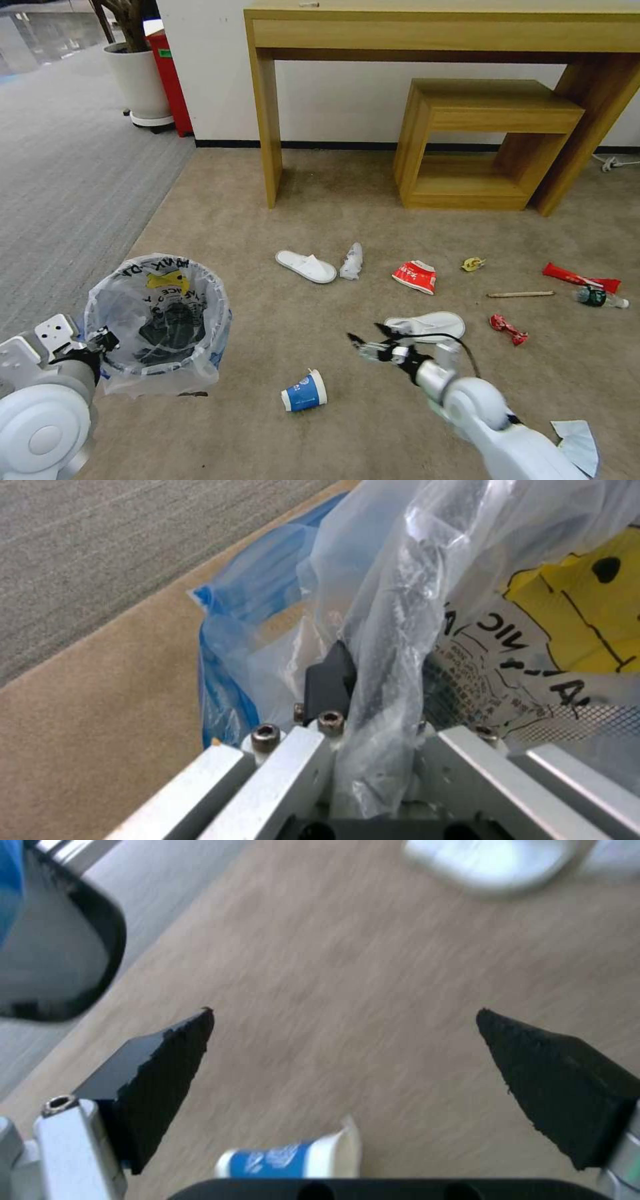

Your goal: Pick up the trash bin and place the garbage on the floor into it.

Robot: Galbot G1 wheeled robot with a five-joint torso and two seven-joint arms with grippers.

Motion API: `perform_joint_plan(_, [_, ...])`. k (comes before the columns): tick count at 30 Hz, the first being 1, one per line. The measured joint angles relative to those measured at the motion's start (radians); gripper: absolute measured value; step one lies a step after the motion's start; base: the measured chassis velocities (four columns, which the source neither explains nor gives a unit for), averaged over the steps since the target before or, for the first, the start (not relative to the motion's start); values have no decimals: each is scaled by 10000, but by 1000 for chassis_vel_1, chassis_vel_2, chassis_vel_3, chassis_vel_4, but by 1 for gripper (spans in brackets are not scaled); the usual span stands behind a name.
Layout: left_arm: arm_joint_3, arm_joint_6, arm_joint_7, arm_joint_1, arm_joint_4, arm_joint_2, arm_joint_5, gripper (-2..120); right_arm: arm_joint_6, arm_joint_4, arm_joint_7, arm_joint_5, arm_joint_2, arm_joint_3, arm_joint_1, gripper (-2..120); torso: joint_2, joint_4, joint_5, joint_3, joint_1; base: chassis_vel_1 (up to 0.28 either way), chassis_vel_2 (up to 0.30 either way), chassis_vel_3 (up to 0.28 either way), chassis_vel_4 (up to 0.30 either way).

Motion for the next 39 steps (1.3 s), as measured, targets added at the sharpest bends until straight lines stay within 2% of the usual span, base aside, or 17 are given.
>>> perform_joint_plan(5, [-132, 0, 19, 26, -80, -12, -16, 0, -485, -767, -321, -34, 318, -533, 522, 100, 0, 0, -3, 0, 0, 0, 0, 0, 0])
perform_joint_plan(11, [-223, 0, 41, 42, -170, -23, -39, 0, -754, -1775, -1663, -737, 872, -1097, 1096, 100, 0, -1, -2, -1, 0, 0, 0, 0, 0])
perform_joint_plan(14, [-220, 0, 44, 41, -204, -67, -40, 0, -857, -2082, -1754, -1037, 1080, -1287, 1240, 100, 0, 0, -1, -1, 0, 0, 0, 0, 0])
perform_joint_plan(17, [-208, 0, 45, 41, -246, -122, -39, 0, -1118, -2309, -1669, -1323, 1325, -1366, 1329, 100, 0, -1, -2, -1, -1, 0, 0, 0, 0])
perform_joint_plan(23, [-265, 0, 53, 95, -309, -150, -36, 0, -2018, -2549, -747, -1431, 1648, -1421, 1414, 100, 0, -1, -2, -2, -1, 0, 0, 0, 0])
perform_joint_plan(39, [-441, 0, 86, 266, -472, -144, -52, 0, -1918, -3678, -991, -1992, 2021, -1081, 1474, 100, 1, -1, 0, -2, -1, 0, 0, 0, 0])
